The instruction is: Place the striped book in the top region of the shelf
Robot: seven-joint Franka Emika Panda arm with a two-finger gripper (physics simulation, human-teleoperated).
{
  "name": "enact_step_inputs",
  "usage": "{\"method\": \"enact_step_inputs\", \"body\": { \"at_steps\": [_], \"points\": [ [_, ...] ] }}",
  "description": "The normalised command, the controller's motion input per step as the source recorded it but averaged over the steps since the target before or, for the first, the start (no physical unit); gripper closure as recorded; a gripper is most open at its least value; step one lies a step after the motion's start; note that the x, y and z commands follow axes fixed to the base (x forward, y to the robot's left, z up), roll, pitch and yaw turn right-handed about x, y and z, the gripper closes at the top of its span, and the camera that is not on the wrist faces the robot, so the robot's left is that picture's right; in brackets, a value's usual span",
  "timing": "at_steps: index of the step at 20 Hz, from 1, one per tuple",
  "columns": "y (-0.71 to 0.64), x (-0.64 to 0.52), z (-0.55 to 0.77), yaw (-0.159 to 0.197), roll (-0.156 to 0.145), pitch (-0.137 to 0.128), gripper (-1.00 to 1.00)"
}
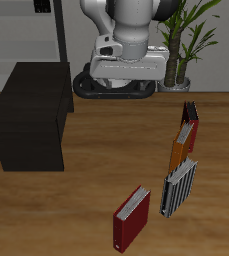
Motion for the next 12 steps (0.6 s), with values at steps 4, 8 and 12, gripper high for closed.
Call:
{"method": "enact_step_inputs", "body": {
  "at_steps": [4,8,12],
  "points": [
    [0.30,0.35,0.06,0.001,0.005,-0.007,-1.00],
    [0.42,0.56,0.10,0.021,-0.025,-0.030,-1.00],
    [0.27,0.50,0.11,-0.026,-0.028,-0.028,-1.00]
  ]
}}
